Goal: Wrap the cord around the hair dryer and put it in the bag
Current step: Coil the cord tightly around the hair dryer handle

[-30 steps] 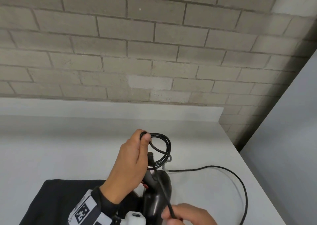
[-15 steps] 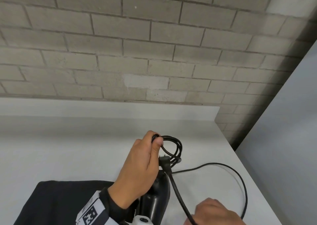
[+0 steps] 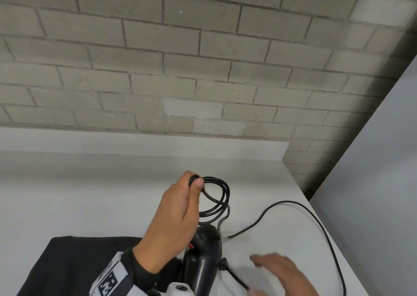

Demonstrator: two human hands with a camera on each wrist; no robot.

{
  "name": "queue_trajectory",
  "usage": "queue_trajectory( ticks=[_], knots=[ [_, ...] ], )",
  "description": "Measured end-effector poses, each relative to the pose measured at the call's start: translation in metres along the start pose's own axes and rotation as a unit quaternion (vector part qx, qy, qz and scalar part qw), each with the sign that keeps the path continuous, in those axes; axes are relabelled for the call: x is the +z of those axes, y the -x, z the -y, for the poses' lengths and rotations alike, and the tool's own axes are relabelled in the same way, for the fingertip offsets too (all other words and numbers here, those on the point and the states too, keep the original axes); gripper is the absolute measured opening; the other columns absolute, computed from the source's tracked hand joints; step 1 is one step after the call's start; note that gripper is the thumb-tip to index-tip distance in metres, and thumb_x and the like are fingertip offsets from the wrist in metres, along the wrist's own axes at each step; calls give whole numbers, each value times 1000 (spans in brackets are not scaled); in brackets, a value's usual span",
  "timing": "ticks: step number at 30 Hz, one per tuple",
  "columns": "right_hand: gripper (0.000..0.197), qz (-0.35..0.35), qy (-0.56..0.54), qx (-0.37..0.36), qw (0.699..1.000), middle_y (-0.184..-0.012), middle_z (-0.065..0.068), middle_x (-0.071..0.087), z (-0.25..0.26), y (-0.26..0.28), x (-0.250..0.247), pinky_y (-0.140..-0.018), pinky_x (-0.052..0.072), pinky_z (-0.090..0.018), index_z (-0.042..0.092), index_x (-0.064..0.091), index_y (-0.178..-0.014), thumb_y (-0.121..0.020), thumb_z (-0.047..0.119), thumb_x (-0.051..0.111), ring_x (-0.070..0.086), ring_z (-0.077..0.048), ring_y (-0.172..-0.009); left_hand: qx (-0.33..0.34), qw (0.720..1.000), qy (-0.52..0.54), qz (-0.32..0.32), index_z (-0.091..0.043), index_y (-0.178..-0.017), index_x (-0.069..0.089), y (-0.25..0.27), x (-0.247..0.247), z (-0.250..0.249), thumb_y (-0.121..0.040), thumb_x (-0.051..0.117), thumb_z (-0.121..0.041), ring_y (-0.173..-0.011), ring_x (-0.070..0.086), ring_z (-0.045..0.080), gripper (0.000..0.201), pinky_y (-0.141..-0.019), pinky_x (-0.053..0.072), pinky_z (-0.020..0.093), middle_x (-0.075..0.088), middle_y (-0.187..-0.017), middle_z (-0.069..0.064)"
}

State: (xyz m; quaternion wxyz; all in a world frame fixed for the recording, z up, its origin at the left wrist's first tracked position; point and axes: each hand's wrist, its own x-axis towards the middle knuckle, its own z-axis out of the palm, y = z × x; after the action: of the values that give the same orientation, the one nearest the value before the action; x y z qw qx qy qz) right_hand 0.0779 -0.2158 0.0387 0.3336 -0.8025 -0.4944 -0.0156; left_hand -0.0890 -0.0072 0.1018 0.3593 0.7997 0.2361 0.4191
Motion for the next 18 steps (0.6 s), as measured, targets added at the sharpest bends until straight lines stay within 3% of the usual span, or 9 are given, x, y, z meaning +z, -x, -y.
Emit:
queue_trajectory(
  ticks=[1, 3, 4, 6, 9, 11, 14, 18],
  knots=[
    [41, 87, -54, -6, 995, -108, 31, 58, 23, -12, 8, -88, 37, -3, 75, 43, -111, -77, 60, 61, 63, -1, -92, 3, 1000, -3, 3, -30, -79, 44, 1, 1, -1, -100, 29, -47, -56, 42, 13, 31, -53, 35, 25, 48, -68, 2],
    [35, 68, -126, -19, 989, -117, 30, 56, 34, -17, 11, -87, 39, -4, 55, 51, -116, -82, 56, 57, 55, 5, -108, 6, 1000, -14, 14, -36, -80, 42, 3, 3, -2, -100, 26, -52, -59, 44, 10, 30, -55, 35, 20, 49, -67, -5],
    [34, 31, -161, -16, 986, -122, 30, 55, 45, -25, 14, -89, 38, -4, 49, 50, -120, -87, 52, 57, 52, 7, -114, 7, 1000, -19, 21, -39, -81, 42, 4, 3, -3, -100, 25, -55, -60, 44, 10, 30, -57, 34, 19, 49, -67, -9],
    [35, 33, -208, -12, 978, -129, 35, 49, 64, -37, 23, -95, 34, -2, 44, 44, -125, -93, 42, 57, 46, 11, -123, 9, 999, -27, 29, -44, -82, 41, 5, 4, -3, -98, 23, -60, -61, 45, 9, 29, -58, 34, 18, 50, -67, -14],
    [20, 80, -218, -24, 972, -112, 32, 58, 77, -43, 30, -81, 41, -5, 46, 45, -108, -95, 36, 54, 57, 3, -109, 14, 999, -44, 23, -45, -86, 42, 5, 2, 1, -101, 22, -55, -63, 47, 9, 27, -58, 34, 18, 52, -72, -16],
    [9, 31, -199, -54, 978, -95, 24, 63, 80, -44, 23, -71, 44, -9, 46, 49, -101, -97, 38, 51, 63, -5, -91, 6, 999, -44, 19, -43, -94, 45, 5, 1, 3, -101, 24, -53, -63, 47, 8, 24, -59, 33, 18, 53, -73, -20],
    [13, -59, -134, -148, 978, -86, 18, 59, 89, -46, 7, -68, 42, -6, 37, 59, -105, -95, 33, 51, 58, 1, -77, -10, 1000, -27, 12, -44, -112, 44, 6, 1, 6, -98, 26, -52, -61, 45, 5, 24, -57, 33, 16, 52, -68, -25],
    [19, -89, -115, -222, 964, -81, 12, 53, 102, -57, -15, -66, 40, -10, 18, 68, -108, -95, 22, 54, 49, 2, -71, 14, 998, -55, 27, -42, -102, 44, 6, 3, 3, -100, 24, -51, -72, 49, 8, 21, -61, 37, 18, 51, -70, -15]
  ],
)
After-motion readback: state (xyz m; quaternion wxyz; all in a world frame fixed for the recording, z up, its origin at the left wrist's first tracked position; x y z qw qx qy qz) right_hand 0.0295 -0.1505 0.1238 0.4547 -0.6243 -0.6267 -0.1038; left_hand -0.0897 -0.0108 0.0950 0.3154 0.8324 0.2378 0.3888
